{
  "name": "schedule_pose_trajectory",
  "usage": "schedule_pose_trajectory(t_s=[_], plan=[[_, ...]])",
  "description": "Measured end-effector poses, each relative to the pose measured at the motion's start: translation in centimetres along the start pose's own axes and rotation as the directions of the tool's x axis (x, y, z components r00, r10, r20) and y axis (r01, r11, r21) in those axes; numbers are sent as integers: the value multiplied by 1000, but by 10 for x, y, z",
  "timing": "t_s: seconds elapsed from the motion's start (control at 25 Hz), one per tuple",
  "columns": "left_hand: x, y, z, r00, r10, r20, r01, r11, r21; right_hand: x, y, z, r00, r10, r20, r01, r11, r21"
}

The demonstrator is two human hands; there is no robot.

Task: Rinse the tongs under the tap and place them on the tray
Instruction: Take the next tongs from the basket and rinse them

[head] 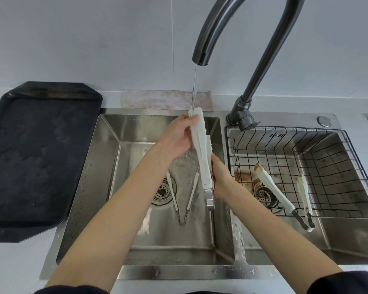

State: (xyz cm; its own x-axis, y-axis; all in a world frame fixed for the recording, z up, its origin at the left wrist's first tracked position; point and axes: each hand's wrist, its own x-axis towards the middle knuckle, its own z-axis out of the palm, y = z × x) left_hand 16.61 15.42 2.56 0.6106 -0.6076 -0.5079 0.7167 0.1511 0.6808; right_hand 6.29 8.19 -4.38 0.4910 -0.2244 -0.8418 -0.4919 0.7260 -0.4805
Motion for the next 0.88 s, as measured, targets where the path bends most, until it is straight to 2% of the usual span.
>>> schedule_pose_trajectory(t_s=[0.12,0.28,0.48,0.6,0.72,0.88], plan=[[-4,0,4,999,-3,-36,2,1000,-24,-5,-4,1,999,-22,40,21,1000,16],[-6,-1,-9,992,-53,-114,47,997,-58,-6,-5,2,990,-44,133,26,990,135],[-19,-18,-43,982,-94,-161,83,993,-79,2,-1,7,988,-153,4,150,973,173],[-28,-35,-64,981,-109,-161,123,989,83,0,9,10,983,-180,-38,183,981,64],[-36,-56,-87,971,-157,-178,203,940,274,4,25,9,970,-230,-77,213,960,-179],[-42,-81,-110,952,-233,-200,296,868,399,16,51,0,969,-200,-143,138,924,-356]])
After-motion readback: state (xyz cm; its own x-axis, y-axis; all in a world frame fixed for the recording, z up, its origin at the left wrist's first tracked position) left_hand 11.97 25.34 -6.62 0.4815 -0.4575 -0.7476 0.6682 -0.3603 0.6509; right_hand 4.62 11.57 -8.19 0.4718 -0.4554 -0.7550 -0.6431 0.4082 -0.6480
